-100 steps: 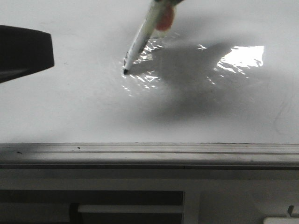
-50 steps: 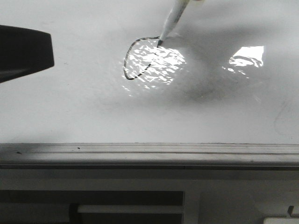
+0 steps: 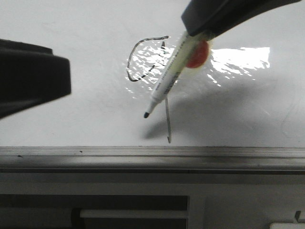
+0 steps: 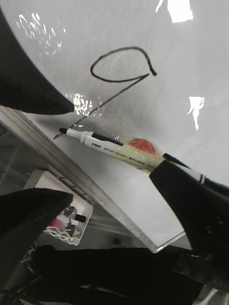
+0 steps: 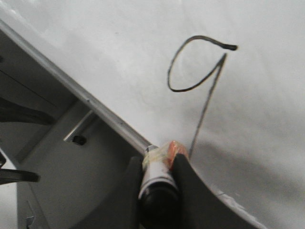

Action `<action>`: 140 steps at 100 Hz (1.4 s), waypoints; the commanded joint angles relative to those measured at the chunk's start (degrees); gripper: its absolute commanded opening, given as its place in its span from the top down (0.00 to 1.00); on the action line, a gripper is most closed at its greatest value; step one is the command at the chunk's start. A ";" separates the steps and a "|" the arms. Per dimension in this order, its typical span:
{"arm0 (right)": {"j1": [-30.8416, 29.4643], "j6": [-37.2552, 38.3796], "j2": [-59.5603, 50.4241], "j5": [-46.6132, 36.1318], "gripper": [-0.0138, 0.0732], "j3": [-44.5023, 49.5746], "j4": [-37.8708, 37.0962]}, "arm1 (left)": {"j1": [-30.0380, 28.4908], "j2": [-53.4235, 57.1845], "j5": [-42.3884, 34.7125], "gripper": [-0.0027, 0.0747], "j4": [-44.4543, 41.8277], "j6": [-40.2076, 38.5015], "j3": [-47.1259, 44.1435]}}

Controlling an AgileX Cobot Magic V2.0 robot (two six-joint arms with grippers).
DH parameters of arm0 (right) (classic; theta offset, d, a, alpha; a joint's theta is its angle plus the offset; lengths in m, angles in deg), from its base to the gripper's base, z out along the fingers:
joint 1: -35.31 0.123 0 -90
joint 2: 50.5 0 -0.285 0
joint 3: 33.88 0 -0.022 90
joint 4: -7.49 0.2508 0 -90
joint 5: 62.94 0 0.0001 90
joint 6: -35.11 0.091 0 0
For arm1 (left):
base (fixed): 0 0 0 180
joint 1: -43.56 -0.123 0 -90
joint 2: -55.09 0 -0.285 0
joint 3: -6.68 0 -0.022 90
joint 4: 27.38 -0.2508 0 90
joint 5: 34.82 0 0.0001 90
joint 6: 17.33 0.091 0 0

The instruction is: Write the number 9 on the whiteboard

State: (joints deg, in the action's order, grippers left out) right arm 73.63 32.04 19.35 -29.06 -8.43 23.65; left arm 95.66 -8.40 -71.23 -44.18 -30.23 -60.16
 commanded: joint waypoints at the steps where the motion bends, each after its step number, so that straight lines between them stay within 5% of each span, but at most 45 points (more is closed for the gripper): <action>1: 1.86 -0.69 -0.94 -3.42 0.91 -2.01 1.88 | 0.35 -2.88 -3.81 0.53 -1.21 0.14 3.45; 55: 6.08 1.70 0.46 -3.94 0.91 -2.01 4.88 | 0.35 -14.65 -3.81 0.54 -8.82 0.14 9.82; 84: 6.08 1.46 0.46 -3.10 0.90 -2.01 4.31 | 0.35 -14.65 -4.28 0.99 -8.72 0.14 9.82; 91: 6.08 1.04 0.46 -2.98 0.82 -2.01 4.31 | 0.35 -14.65 -4.91 0.99 -8.72 0.04 9.82; 110: 6.08 1.04 0.46 -2.73 0.35 -2.01 4.18 | 0.35 -14.65 -5.31 0.99 -8.09 -2.64 9.60; 119: 6.08 1.04 0.46 -2.49 0.31 -2.01 3.97 | 0.35 -14.65 -4.94 0.99 -4.05 -7.61 9.24; 140: 6.08 1.04 0.46 -1.03 0.31 -2.01 3.97 | 0.35 -14.65 -3.30 0.99 21.33 -12.10 7.51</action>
State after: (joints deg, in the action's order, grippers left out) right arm 79.62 33.49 20.65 -27.97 -8.52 27.44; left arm 95.66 -23.81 -71.29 -33.34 -40.64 -53.43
